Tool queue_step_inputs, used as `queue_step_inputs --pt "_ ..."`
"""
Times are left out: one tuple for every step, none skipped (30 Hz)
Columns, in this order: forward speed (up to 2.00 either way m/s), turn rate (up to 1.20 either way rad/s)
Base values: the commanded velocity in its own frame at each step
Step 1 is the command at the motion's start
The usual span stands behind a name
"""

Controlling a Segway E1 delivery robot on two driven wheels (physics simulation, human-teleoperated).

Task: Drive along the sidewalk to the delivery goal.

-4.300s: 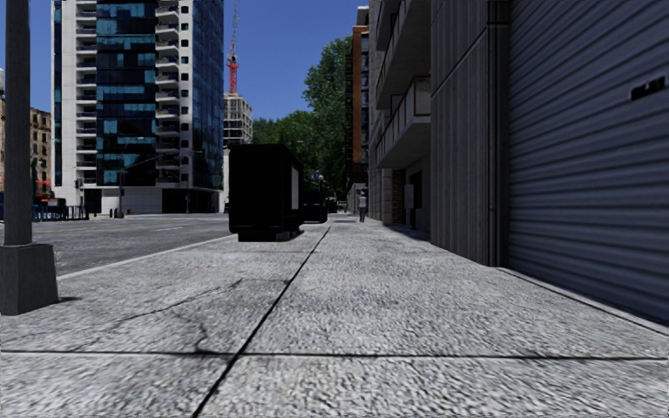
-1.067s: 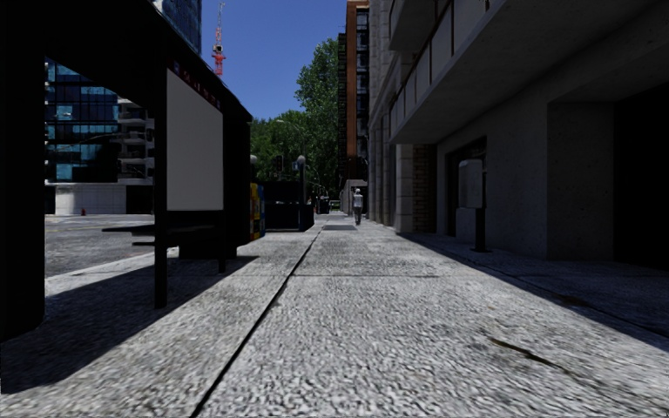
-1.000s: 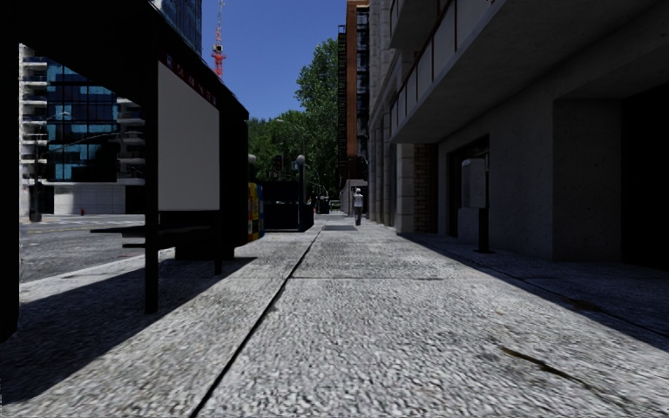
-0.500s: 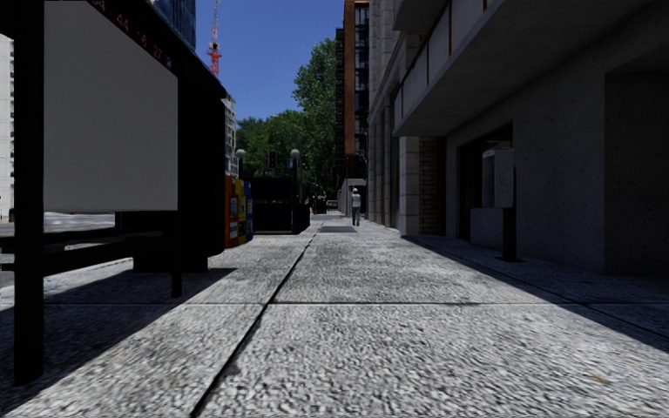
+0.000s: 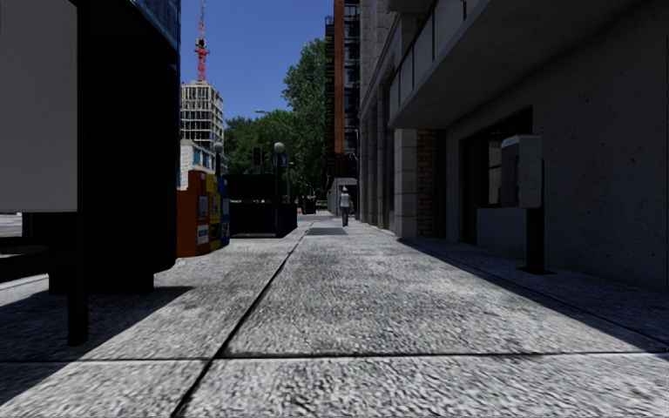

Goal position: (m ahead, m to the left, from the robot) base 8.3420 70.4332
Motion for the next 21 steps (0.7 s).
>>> queue_step_inputs --pt "2.00 0.00" --pt "2.00 0.00" --pt "2.00 0.00" --pt "2.00 0.00" --pt "2.00 0.00" --pt "2.00 0.00" --pt "2.00 0.00" --pt "2.00 0.00" --pt "2.00 0.00" --pt "2.00 0.00" --pt "2.00 0.00" --pt "2.00 0.00" --pt "2.00 0.00" --pt "2.00 -0.11" --pt "2.00 -0.21" --pt "2.00 -0.21" --pt "2.00 -0.24" --pt "2.00 -0.25" --pt "2.00 -0.25" --pt "2.00 -0.20" --pt "2.00 -0.04"
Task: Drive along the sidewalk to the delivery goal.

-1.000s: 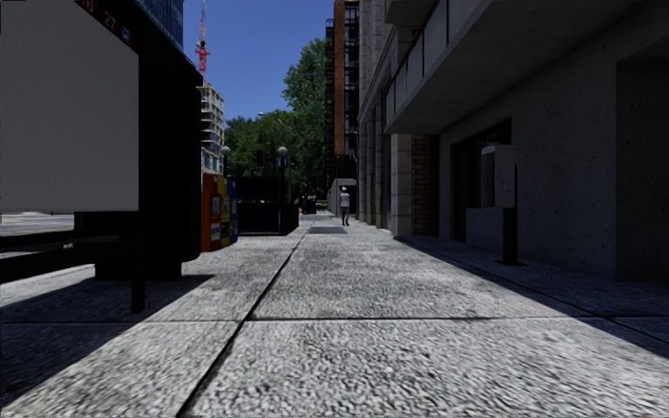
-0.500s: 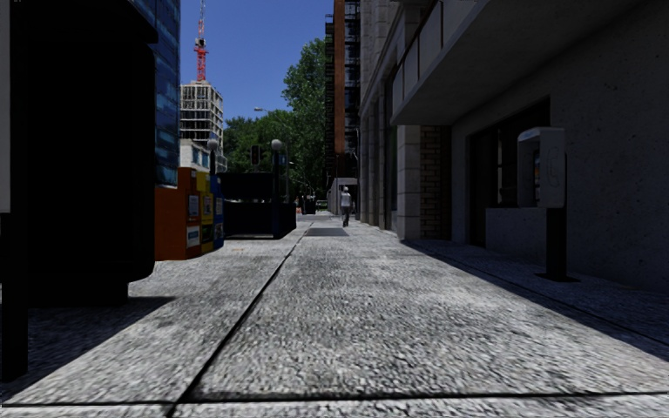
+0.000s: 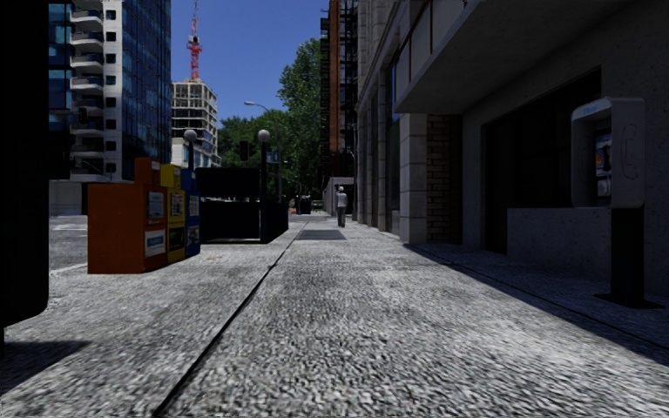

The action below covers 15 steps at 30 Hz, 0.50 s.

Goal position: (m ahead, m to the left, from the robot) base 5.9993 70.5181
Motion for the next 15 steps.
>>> queue_step_inputs --pt "2.00 -0.04" --pt "2.00 0.00" --pt "2.00 0.00" --pt "2.00 0.00" --pt "2.00 0.00" --pt "2.00 0.00" --pt "2.00 0.00" --pt "2.00 0.00" --pt "2.00 0.00" --pt "2.00 0.00" --pt "2.00 0.00" --pt "2.00 0.00" --pt "2.00 0.00" --pt "2.00 0.00" --pt "2.00 0.00"
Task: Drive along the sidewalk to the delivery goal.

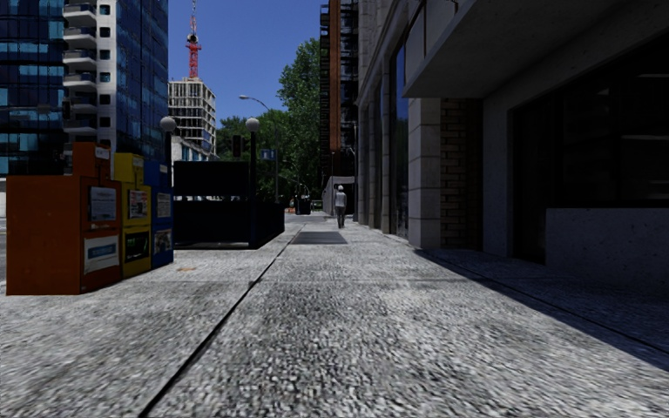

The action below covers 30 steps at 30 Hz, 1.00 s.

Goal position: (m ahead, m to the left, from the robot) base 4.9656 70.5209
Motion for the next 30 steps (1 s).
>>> queue_step_inputs --pt "2.00 0.00" --pt "2.00 0.00" --pt "2.00 0.00" --pt "2.00 0.00" --pt "2.00 -0.02" --pt "2.00 -0.02" --pt "2.00 -0.12" --pt "2.00 -0.18" --pt "2.00 -0.20" --pt "2.00 -0.21" --pt "2.00 -0.21" --pt "2.00 -0.17" --pt "2.00 -0.17" --pt "2.00 0.00" --pt "2.00 0.00" --pt "2.00 0.00" --pt "2.00 0.00" --pt "2.00 0.00" --pt "2.00 0.00" --pt "2.00 0.00" --pt "2.00 0.00" --pt "2.00 0.00" --pt "2.00 0.00" --pt "2.00 0.00" --pt "2.00 0.00" --pt "2.00 0.00" --pt "2.00 0.00" --pt "2.00 0.00" --pt "2.00 0.00" --pt "2.00 0.00"
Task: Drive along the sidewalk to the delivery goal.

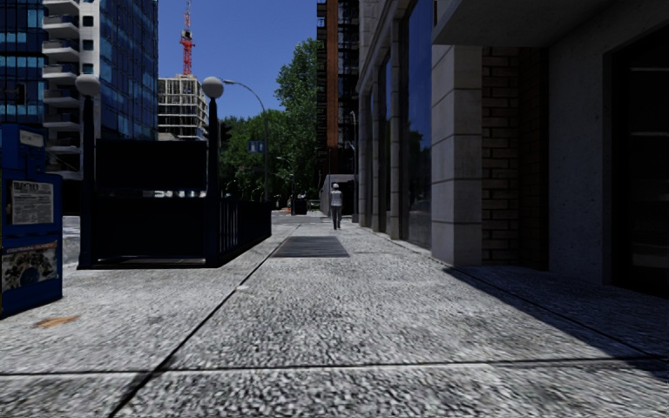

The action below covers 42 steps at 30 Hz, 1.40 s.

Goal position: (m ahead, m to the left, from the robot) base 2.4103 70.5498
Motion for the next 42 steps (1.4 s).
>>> queue_step_inputs --pt "2.00 0.00" --pt "2.00 0.00" --pt "2.00 0.00" --pt "2.00 0.00" --pt "2.00 0.00" --pt "2.00 0.00" --pt "2.00 0.00" --pt "2.00 0.00" --pt "2.00 0.00" --pt "2.00 0.00" --pt "2.00 0.00" --pt "2.00 0.00" --pt "2.00 0.00" --pt "2.00 0.00" --pt "2.00 0.00" --pt "2.00 0.00" --pt "2.00 0.00" --pt "2.00 0.00" --pt "2.00 0.00" --pt "2.00 0.00" --pt "2.00 0.00" --pt "2.00 0.00" --pt "2.00 0.00" --pt "2.00 0.00" --pt "2.00 0.00" --pt "2.00 0.00" --pt "2.00 0.00" --pt "2.00 0.00" --pt "2.00 0.00" --pt "2.00 0.00" --pt "2.00 0.00" --pt "2.00 0.00" --pt "2.00 0.00" --pt "2.00 0.00" --pt "2.00 0.00" --pt "2.00 0.00" --pt "2.00 0.00" --pt "2.00 0.00" --pt "2.00 0.00" --pt "2.00 0.00" --pt "2.00 0.00" --pt "2.00 0.00"
